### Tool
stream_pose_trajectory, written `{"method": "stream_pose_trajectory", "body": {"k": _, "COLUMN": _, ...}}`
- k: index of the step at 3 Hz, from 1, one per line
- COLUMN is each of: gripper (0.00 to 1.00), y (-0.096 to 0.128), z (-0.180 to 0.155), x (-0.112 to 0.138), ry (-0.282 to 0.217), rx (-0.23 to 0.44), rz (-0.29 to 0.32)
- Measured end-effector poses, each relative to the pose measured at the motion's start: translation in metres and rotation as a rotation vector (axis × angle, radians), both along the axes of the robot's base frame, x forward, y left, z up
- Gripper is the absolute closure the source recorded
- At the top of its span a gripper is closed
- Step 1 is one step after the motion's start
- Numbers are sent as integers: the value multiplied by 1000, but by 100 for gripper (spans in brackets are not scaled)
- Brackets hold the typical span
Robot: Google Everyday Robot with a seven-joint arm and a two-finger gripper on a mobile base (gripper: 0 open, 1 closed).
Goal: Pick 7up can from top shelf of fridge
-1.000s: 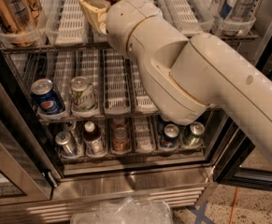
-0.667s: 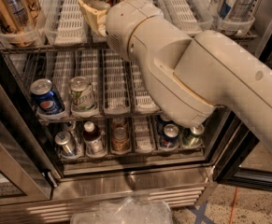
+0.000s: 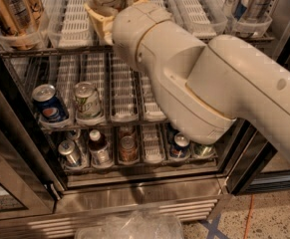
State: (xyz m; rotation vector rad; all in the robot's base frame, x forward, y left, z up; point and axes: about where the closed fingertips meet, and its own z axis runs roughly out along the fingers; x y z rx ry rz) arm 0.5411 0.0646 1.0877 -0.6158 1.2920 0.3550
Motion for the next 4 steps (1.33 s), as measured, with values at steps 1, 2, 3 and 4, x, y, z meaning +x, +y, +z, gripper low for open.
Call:
{"method": "stream_pose_trajectory", "body": {"k": 1, "gripper": 100, "y": 7, "z": 6, "x": -5, "ry": 11, "rx": 0, "rz": 5}}
{"method": "stream_pose_trajectory", "body": {"k": 2, "gripper": 100, "y": 10, "z": -4, "x": -14, "ry": 40, "rx": -14, "rz": 17}}
{"method": "stream_pose_trajectory", "body": {"k": 3, "gripper": 100, "y": 12, "z": -4, "x": -15, "ry": 39, "rx": -19, "rz": 16}}
{"method": "stream_pose_trajectory", "body": {"k": 4, "gripper": 100, "y": 10, "z": 2, "x": -23, "ry": 21, "rx": -32, "rz": 8}}
